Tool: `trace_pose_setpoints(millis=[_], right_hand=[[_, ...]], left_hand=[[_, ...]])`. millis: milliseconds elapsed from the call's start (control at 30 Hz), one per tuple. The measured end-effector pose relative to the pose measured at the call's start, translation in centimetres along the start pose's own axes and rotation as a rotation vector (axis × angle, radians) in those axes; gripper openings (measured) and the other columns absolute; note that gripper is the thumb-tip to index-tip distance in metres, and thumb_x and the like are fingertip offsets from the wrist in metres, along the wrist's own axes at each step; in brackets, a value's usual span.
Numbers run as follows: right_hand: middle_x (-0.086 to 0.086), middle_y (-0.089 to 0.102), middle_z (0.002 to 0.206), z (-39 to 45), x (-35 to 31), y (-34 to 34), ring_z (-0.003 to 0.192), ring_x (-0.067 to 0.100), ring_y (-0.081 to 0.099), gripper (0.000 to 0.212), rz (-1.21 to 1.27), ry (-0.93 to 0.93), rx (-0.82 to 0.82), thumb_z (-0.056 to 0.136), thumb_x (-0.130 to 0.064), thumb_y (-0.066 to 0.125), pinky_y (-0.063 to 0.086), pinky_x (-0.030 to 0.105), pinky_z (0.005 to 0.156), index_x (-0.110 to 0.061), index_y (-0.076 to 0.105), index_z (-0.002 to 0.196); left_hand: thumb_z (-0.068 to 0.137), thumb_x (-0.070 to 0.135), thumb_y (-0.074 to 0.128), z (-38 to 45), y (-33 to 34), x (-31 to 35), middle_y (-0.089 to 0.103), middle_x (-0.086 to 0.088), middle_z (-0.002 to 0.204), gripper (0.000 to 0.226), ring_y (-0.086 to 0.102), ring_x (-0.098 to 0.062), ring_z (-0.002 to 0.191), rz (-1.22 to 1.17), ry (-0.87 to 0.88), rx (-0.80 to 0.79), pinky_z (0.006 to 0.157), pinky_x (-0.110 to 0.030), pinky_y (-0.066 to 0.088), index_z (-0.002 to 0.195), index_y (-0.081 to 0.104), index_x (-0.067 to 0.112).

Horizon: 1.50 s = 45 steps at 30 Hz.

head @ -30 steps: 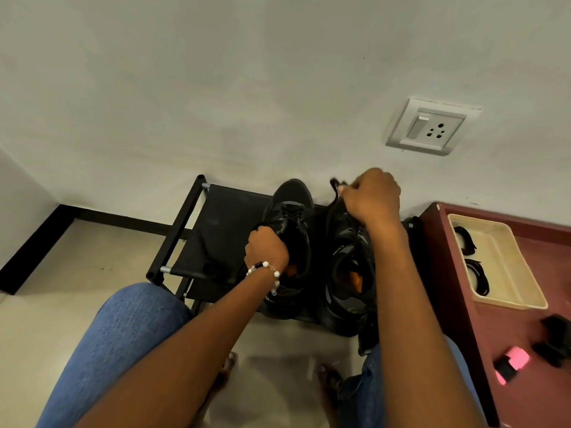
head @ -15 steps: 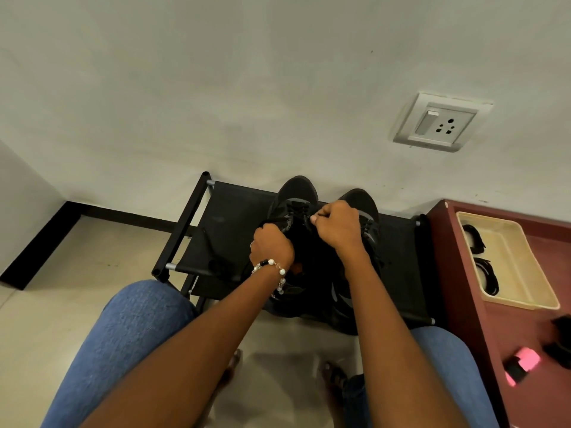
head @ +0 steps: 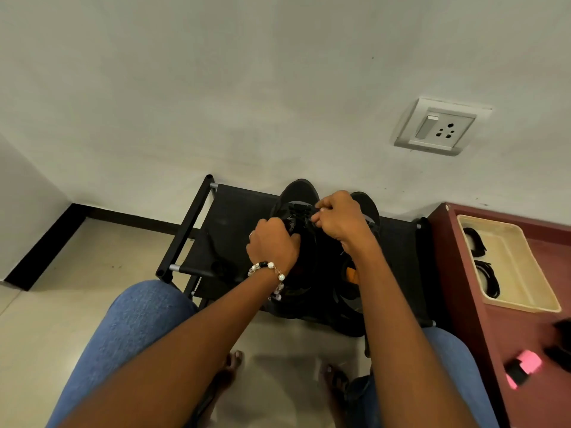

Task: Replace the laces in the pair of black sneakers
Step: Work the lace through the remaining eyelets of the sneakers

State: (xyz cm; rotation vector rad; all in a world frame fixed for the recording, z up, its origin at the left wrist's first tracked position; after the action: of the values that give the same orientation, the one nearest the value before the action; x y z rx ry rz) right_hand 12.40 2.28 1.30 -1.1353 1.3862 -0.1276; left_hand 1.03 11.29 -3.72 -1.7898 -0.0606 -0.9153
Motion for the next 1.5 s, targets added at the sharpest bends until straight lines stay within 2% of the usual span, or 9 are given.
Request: trace_pose_setpoints(millis=[67, 167, 300, 467, 733, 967, 1067, 1233, 1500], right_hand=[[0.015, 0.07, 0.097, -0.3, -0.3, 0.5, 0.085, 0.021, 0.068, 0.023, 0.074, -0.037, -0.002, 0.096, 0.002, 0.049, 0.055, 0.026, 0.08, 0.001, 0.067, 0.111], [0.014, 0.072, 0.089, -0.4, -0.1, 0.7, 0.07, 0.014, 0.068, 0.012, 0.164, -0.06, 0.073, 0.094, -0.002, 0.059, 0.053, 0.014, 0.062, -0.002, 0.068, 0.102], [0.005, 0.073, 0.085, -0.3, -0.1, 1.0, 0.08, 0.015, 0.068, 0.006, 0.01, -0.147, 0.133, 0.088, -0.014, 0.07, 0.054, 0.025, 0.079, -0.011, 0.076, 0.088], [0.006, 0.073, 0.087, -0.8, -0.7, 2.6, 0.081, 0.019, 0.067, 0.01, -0.248, -0.205, 0.053, 0.087, -0.015, 0.068, 0.055, 0.029, 0.078, -0.012, 0.078, 0.086], [0.01, 0.069, 0.088, -0.8, -0.9, 3.6, 0.078, 0.021, 0.063, 0.011, -0.327, -0.251, 0.077, 0.083, -0.018, 0.069, 0.052, 0.029, 0.069, -0.009, 0.077, 0.083], [0.006, 0.07, 0.07, -0.9, -0.3, 3.5, 0.065, 0.016, 0.063, 0.015, -0.154, -0.231, 0.132, 0.082, -0.012, 0.065, 0.056, 0.03, 0.066, -0.009, 0.078, 0.075], [0.004, 0.071, 0.07, -1.1, 0.0, 3.6, 0.067, 0.014, 0.063, 0.016, -0.09, -0.217, 0.139, 0.083, -0.011, 0.065, 0.052, 0.026, 0.067, -0.011, 0.078, 0.073], [0.001, 0.073, 0.078, -1.1, 0.8, 3.5, 0.07, 0.005, 0.06, 0.013, 0.052, -0.165, 0.109, 0.086, -0.013, 0.068, 0.04, 0.004, 0.059, -0.01, 0.079, 0.08], [0.002, 0.074, 0.078, -0.9, 0.6, 3.8, 0.073, 0.01, 0.065, 0.014, 0.04, -0.174, 0.139, 0.086, -0.013, 0.067, 0.038, 0.004, 0.058, -0.01, 0.079, 0.08]], left_hand=[[0.084, 0.036, 0.069, -0.1, -0.6, 0.6, 0.066, -0.004, 0.092, 0.022, 0.064, -0.024, 0.084, 0.01, 0.059, 0.014, 0.073, -0.039, 0.056, 0.095, 0.07, 0.017], [0.085, 0.033, 0.07, -0.1, -1.3, 0.6, 0.069, -0.005, 0.097, 0.025, 0.065, -0.022, 0.087, -0.015, 0.039, 0.031, 0.068, -0.028, 0.05, 0.103, 0.072, 0.015], [0.086, 0.03, 0.071, -0.4, -1.9, 0.6, 0.07, -0.003, 0.103, 0.025, 0.066, -0.022, 0.092, -0.063, 0.02, 0.075, 0.069, -0.027, 0.05, 0.108, 0.071, 0.018], [0.088, 0.028, 0.068, -0.6, -2.0, 0.8, 0.07, -0.004, 0.102, 0.02, 0.066, -0.023, 0.09, -0.056, 0.02, 0.078, 0.07, -0.03, 0.054, 0.106, 0.072, 0.019], [0.086, 0.023, 0.07, 0.9, -3.0, 0.0, 0.072, -0.004, 0.104, 0.019, 0.067, -0.023, 0.094, -0.165, -0.033, -0.03, 0.074, -0.027, 0.051, 0.104, 0.075, 0.023], [0.08, 0.024, 0.077, 1.3, -3.3, -0.4, 0.072, -0.002, 0.1, 0.022, 0.067, -0.02, 0.09, -0.21, -0.088, -0.078, 0.08, -0.032, 0.056, 0.102, 0.076, 0.023], [0.078, 0.025, 0.079, 1.4, -3.3, -0.6, 0.072, -0.001, 0.1, 0.022, 0.066, -0.018, 0.09, -0.229, -0.109, -0.085, 0.074, -0.028, 0.054, 0.099, 0.076, 0.023], [0.076, 0.025, 0.081, 1.5, -3.3, -0.8, 0.072, -0.002, 0.102, 0.023, 0.066, -0.019, 0.094, -0.239, -0.128, -0.093, 0.074, -0.027, 0.052, 0.098, 0.076, 0.021], [0.077, 0.026, 0.08, 1.9, -3.2, -0.9, 0.072, -0.002, 0.101, 0.022, 0.066, -0.019, 0.093, -0.234, -0.127, -0.104, 0.076, -0.03, 0.054, 0.098, 0.076, 0.022]])
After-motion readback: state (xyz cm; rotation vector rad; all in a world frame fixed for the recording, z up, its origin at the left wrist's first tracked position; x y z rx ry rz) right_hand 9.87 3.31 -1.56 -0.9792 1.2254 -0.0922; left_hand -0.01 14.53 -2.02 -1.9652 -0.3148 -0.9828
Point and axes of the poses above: each hand's wrist, its own z-axis towards the middle knuckle, its own y-axis out of the palm, x = y × z, the point moved 7 cm from there along z, towards the middle knuckle
